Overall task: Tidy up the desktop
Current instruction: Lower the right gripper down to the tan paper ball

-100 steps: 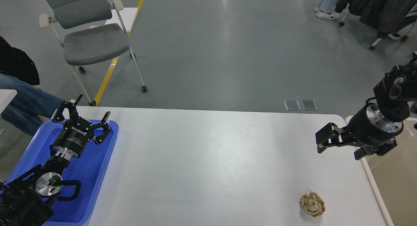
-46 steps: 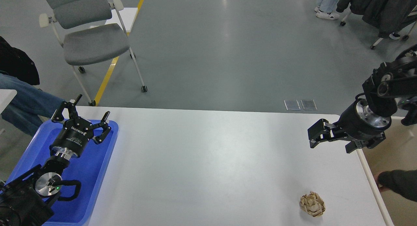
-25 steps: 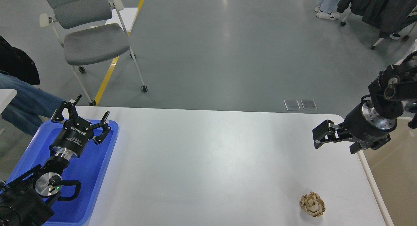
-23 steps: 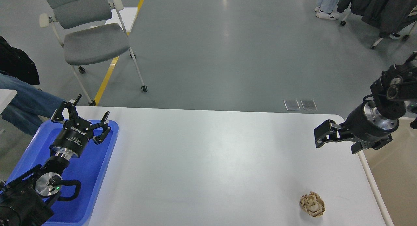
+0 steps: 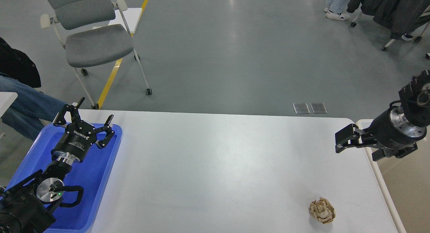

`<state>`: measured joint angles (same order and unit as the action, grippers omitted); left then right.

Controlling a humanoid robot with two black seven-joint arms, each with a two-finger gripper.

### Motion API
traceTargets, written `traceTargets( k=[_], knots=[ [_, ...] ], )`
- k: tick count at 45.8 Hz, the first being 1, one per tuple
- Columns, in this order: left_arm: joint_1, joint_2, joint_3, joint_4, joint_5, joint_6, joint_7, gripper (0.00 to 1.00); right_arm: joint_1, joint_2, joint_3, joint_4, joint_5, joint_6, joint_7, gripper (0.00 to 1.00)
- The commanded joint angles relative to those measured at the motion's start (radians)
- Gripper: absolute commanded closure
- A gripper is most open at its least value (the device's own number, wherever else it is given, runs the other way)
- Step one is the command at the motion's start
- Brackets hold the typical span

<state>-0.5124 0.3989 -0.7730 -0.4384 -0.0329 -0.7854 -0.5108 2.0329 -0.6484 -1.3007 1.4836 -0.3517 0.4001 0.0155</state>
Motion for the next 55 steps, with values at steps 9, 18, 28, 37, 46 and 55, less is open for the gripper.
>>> traceTargets(
  k=[9, 18, 28, 37, 46, 55],
  knots=[
    [0.0, 0.0, 0.0, 0.0, -0.001, 0.0, 0.0, 0.01, -0.163, -0.097, 0.012, 0.043, -0.207, -0.162, 0.0, 0.0],
    [0.0, 0.0, 0.0, 0.001, 0.001, 0.0, 0.001, 0.01, -0.306, -0.097, 0.106, 0.043, -0.202, -0.214, 0.0, 0.0],
    [0.0, 0.0, 0.0, 0.0, 0.001, 0.0, 0.0, 0.01, -0.436, -0.096, 0.239, 0.043, -0.202, -0.244, 0.001, 0.0],
    [0.0, 0.0, 0.0, 0.0, 0.001, 0.0, 0.0, 0.01, -0.508, -0.082, 0.31, 0.037, -0.202, -0.287, 0.003, 0.0],
    [0.0, 0.0, 0.0, 0.0, 0.001, 0.0, 0.0, 0.01, -0.582, -0.043, 0.316, 0.023, -0.204, -0.345, 0.003, 0.0],
    [0.0, 0.0, 0.0, 0.0, 0.001, 0.0, 0.0, 0.01, -0.64, -0.001, 0.324, 0.011, -0.205, -0.42, 0.004, 0.0]
  ],
)
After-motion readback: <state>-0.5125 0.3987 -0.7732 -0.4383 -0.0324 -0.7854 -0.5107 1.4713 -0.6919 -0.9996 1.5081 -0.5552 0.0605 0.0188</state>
